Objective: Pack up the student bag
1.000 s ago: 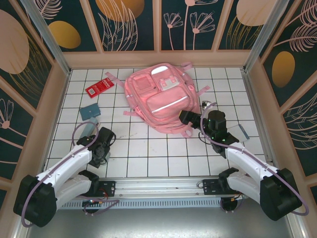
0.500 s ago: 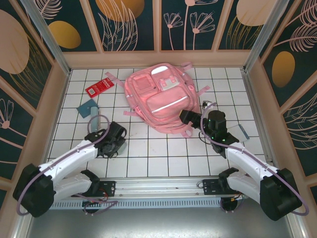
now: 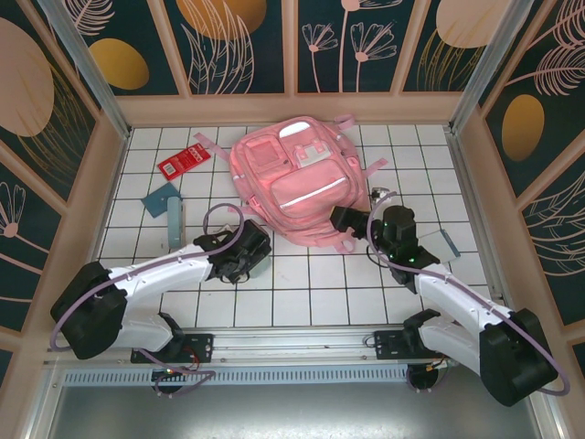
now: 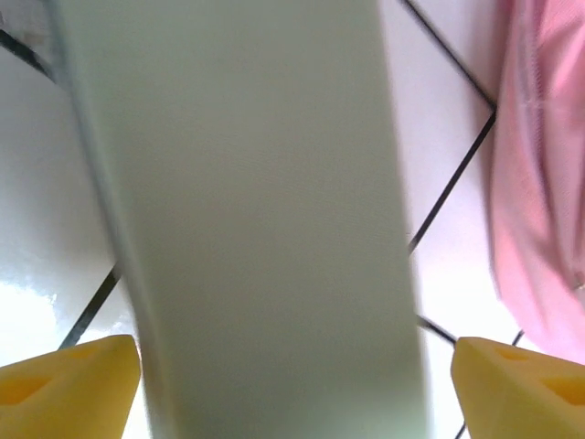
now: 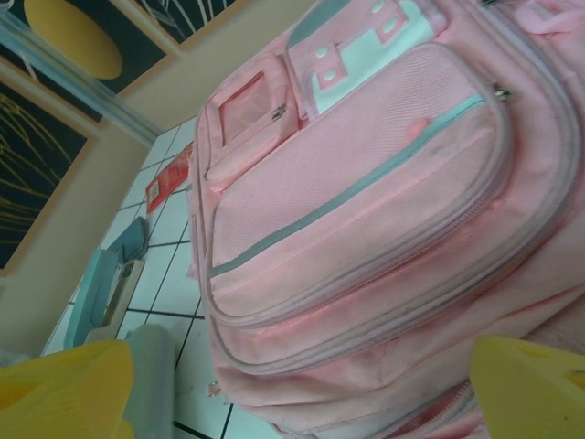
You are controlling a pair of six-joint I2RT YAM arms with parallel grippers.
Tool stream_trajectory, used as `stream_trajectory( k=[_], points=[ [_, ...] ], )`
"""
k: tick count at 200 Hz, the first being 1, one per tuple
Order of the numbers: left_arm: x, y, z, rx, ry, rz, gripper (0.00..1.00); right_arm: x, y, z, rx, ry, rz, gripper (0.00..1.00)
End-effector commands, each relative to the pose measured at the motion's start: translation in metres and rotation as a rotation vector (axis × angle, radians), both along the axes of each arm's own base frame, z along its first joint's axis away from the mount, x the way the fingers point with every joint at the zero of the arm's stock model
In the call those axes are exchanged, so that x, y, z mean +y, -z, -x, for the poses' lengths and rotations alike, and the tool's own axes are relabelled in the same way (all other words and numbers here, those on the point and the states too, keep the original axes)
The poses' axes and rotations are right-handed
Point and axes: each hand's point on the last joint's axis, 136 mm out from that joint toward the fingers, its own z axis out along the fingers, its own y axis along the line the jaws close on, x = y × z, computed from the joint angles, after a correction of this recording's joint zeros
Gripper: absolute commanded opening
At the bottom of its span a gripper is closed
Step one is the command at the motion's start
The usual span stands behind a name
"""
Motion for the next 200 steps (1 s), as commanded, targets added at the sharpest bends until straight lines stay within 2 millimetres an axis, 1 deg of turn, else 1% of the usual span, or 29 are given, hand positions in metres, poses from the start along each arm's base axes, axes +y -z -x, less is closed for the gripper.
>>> stream_trajectory(
  k=[1,9,14,39,68,77,98,128,148,166,200],
  points=[
    [0.007,-0.027,-0.013,-0.101,0.006,-0.042,0.94,0.020,-0.015,0.004,-0.069,-0.079,0.025,0.95],
    [0.012,-0.032,-0.014,-0.121,0.002,-0.057,0.98,0.025,-0.017,0.004,-0.081,-0.095,0.043,0.95],
    [0.015,-0.036,-0.015,-0.137,0.000,-0.064,0.98,0.035,-0.017,0.009,-0.086,-0.121,0.057,0.95],
    [0.030,-0.049,-0.017,-0.197,-0.004,-0.086,0.99,0.063,-0.017,0.017,-0.088,-0.192,0.114,0.95],
    [0.061,-0.058,-0.020,-0.235,-0.041,-0.113,0.98,0.108,-0.007,0.034,-0.071,-0.308,0.189,0.95],
    [0.072,-0.061,-0.021,-0.248,-0.060,-0.126,0.99,0.123,-0.001,0.038,-0.060,-0.340,0.217,0.95],
    [0.090,-0.077,-0.021,-0.307,-0.087,-0.155,0.98,0.154,0.015,0.047,-0.042,-0.396,0.262,0.95],
    [0.110,-0.091,-0.016,-0.355,-0.122,-0.201,0.99,0.190,0.041,0.054,-0.007,-0.460,0.320,0.96],
    [0.115,-0.093,-0.012,-0.371,-0.131,-0.201,0.99,0.207,0.060,0.055,0.015,-0.489,0.378,0.97],
    [0.119,-0.092,-0.010,-0.378,-0.135,-0.199,0.99,0.221,0.074,0.058,0.027,-0.522,0.419,0.99],
    [0.127,-0.095,-0.005,-0.393,-0.151,-0.210,0.99,0.238,0.101,0.064,0.041,-0.565,0.506,0.99]
  ],
)
